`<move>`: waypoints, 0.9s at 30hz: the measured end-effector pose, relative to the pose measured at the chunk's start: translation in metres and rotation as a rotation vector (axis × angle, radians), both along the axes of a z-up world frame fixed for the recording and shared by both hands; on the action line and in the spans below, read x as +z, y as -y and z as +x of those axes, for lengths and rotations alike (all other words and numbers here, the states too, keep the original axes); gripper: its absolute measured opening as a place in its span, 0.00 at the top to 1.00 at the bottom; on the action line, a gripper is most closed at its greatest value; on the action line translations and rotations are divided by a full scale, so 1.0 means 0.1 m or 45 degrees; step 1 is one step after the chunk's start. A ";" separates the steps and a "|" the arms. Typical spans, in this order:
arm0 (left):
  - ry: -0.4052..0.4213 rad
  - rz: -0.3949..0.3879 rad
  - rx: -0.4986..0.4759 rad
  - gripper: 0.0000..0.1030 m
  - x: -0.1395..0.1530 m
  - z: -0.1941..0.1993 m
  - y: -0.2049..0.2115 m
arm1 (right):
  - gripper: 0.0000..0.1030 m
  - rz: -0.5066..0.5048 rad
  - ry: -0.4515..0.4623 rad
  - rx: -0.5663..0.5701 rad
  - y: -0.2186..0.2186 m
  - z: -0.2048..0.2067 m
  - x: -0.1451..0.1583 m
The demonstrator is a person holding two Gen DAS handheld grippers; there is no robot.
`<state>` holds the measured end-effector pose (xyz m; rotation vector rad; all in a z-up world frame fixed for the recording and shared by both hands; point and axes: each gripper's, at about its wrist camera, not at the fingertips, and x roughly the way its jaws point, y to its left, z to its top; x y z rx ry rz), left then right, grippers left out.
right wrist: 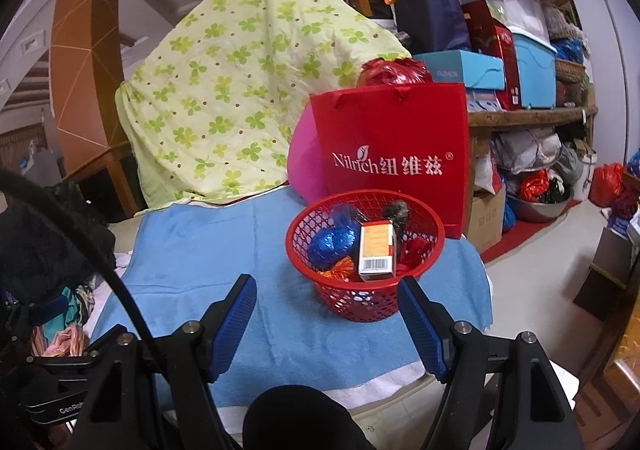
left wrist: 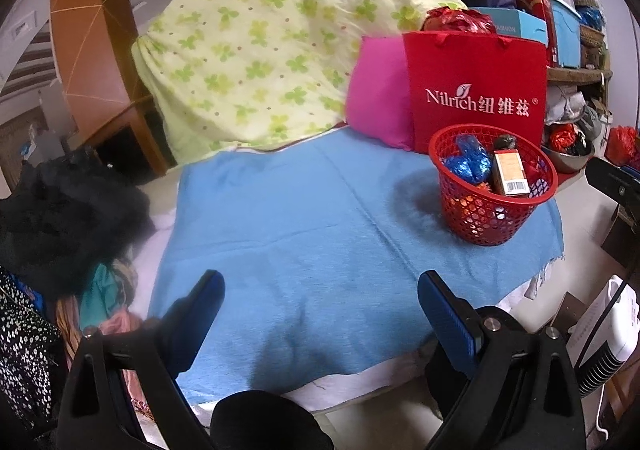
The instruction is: Collect trash
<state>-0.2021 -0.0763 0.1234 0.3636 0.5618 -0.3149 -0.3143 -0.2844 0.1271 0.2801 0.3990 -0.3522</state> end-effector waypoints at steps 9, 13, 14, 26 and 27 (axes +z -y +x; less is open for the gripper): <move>0.003 -0.028 0.047 0.06 0.00 0.04 -0.16 | 0.26 -0.068 -0.018 0.036 -0.23 0.07 0.06; 0.003 -0.027 0.052 0.06 0.01 0.04 -0.16 | 0.26 -0.075 -0.032 0.043 -0.25 0.09 0.04; 0.001 -0.027 0.054 0.06 0.01 0.04 -0.15 | 0.26 -0.073 -0.037 0.044 -0.25 0.09 0.03; -0.003 0.000 0.020 0.06 0.11 0.10 0.00 | 0.26 -0.032 -0.102 0.015 -0.04 0.14 -0.01; 0.003 -0.001 0.014 0.06 0.14 0.11 0.03 | 0.26 -0.032 -0.105 0.013 -0.02 0.15 0.01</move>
